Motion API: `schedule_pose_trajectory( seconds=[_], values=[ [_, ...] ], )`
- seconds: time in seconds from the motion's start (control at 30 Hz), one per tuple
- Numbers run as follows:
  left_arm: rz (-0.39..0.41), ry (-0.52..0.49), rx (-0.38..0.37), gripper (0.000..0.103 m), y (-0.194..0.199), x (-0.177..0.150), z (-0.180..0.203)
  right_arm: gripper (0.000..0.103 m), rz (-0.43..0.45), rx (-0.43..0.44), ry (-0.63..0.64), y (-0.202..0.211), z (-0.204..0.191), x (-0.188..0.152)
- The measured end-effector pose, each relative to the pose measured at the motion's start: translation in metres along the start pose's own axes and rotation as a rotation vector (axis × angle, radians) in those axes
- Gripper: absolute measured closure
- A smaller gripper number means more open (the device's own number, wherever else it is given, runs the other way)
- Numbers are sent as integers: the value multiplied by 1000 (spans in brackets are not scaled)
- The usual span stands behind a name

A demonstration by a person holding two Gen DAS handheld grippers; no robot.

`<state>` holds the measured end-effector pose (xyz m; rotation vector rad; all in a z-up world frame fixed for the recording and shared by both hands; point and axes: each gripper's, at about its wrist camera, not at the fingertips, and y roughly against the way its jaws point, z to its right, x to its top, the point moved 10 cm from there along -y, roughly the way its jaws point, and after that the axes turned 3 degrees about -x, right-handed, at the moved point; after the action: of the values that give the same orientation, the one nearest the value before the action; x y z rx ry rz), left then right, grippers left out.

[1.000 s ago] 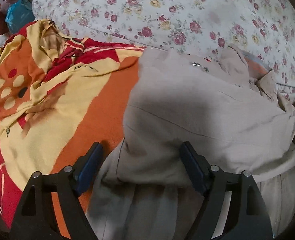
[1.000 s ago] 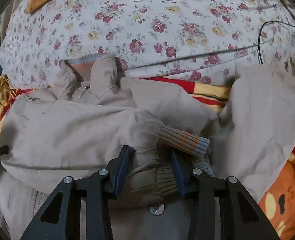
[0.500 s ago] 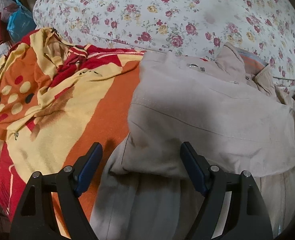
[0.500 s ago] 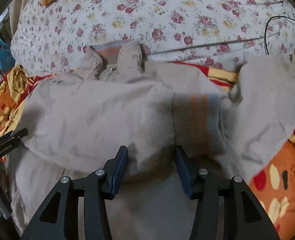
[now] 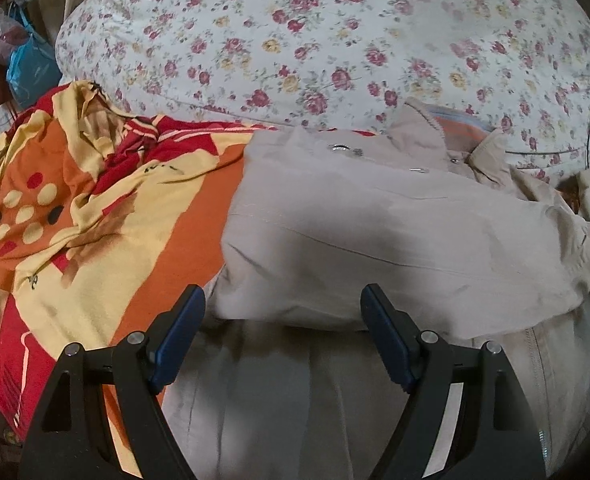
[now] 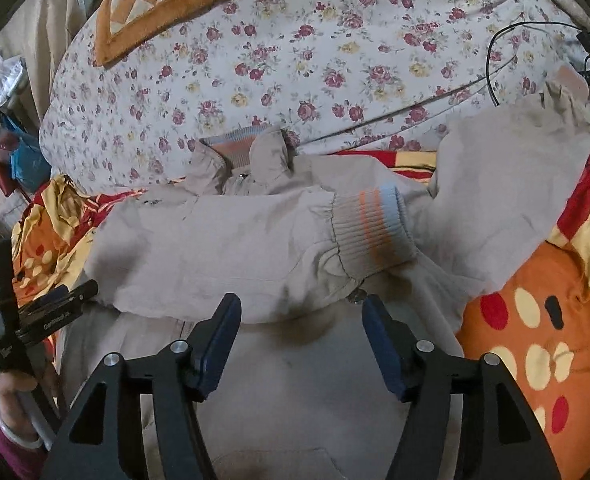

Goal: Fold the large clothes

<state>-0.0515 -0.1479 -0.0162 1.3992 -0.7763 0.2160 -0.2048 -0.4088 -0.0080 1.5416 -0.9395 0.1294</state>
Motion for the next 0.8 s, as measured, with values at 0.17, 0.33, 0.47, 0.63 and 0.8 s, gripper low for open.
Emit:
schedule_pose_trajectory(
  seconds=[0.17, 0.33, 0.47, 0.63, 0.8],
  values=[
    [5, -19, 5, 23, -2, 0, 4, 39, 16, 14, 2, -6, 3, -3],
    [-9, -37, 17, 23, -10, -2, 7, 41, 24, -4, 33, -17, 2, -1],
    [-19, -53, 31, 23, -15, -4, 9, 47, 13, 1, 19, -30, 2, 1],
    [-26, -53, 32, 23, -17, -6, 9, 51, -68, -76, -3, -55, 19, -10],
    [-25, -53, 34, 23, -17, -6, 9, 50, 9, -81, 12, -32, 14, 2]
  ],
)
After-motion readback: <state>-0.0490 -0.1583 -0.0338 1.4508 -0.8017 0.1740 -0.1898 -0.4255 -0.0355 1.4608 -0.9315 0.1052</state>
